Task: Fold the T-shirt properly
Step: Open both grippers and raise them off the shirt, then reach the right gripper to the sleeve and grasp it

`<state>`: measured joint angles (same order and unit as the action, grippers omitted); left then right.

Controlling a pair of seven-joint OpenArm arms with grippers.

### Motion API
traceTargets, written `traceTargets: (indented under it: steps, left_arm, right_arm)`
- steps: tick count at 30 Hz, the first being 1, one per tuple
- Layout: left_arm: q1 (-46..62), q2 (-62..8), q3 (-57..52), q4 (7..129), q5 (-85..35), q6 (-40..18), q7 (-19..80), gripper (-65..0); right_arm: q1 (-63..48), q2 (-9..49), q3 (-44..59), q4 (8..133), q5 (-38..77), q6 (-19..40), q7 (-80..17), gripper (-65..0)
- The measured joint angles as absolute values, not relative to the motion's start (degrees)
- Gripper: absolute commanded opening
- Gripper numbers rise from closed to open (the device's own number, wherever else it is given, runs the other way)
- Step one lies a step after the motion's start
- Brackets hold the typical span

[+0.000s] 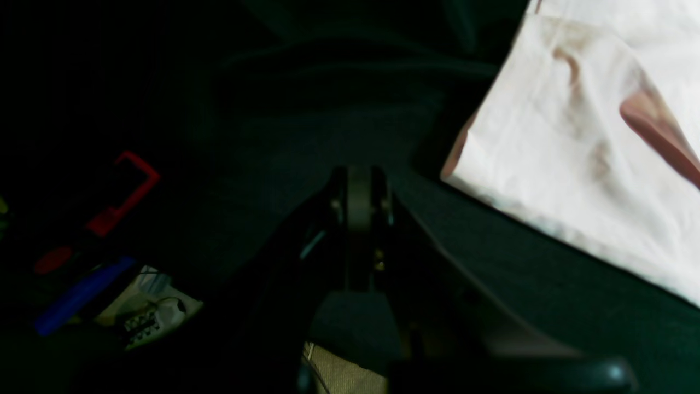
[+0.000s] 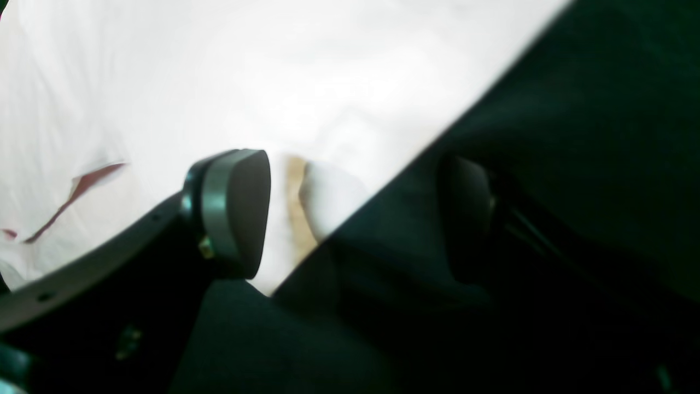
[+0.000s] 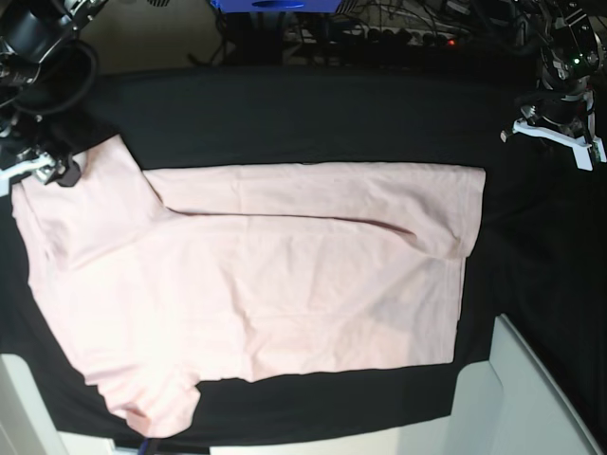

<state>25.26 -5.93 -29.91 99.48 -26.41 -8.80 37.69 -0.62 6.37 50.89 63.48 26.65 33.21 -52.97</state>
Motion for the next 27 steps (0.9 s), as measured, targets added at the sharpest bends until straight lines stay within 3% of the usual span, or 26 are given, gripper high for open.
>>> traceTargets:
  steps: [2,7,11,20,27]
  left_arm:
    - [25.26,-5.91,-29.91,99.48,-26.41,-8.8,37.67,-65.0]
    - [25.26,-5.89,-29.78,99.48,-26.44,-8.8,37.69,-65.0]
    - [25.28,-5.89,-29.78,99.48,-26.41,-8.8,37.69,-65.0]
    - [25.28,-5.89,-29.91,99.42,-26.44,-8.8,37.69,-65.0]
    - [25.28,-5.89,-29.67,99.42,-26.44,-8.8,37.67,-65.0]
  right_arm:
    - [-0.45,6.26,50.7,63.46,26.65,33.21,-52.99,-26.6]
    - [-0.51,5.52,50.54,63.07,26.37,33.19,-53.84,-52.1]
    - [-0.49,5.61,48.75,62.85,25.63,33.01,-54.11,-63.7]
    - [-0.3,5.8,45.54,62.94,25.78,32.99,-55.27,-65.0]
    - [1.37,5.1,44.42,68.95,24.67,32.97,-63.07,-65.0]
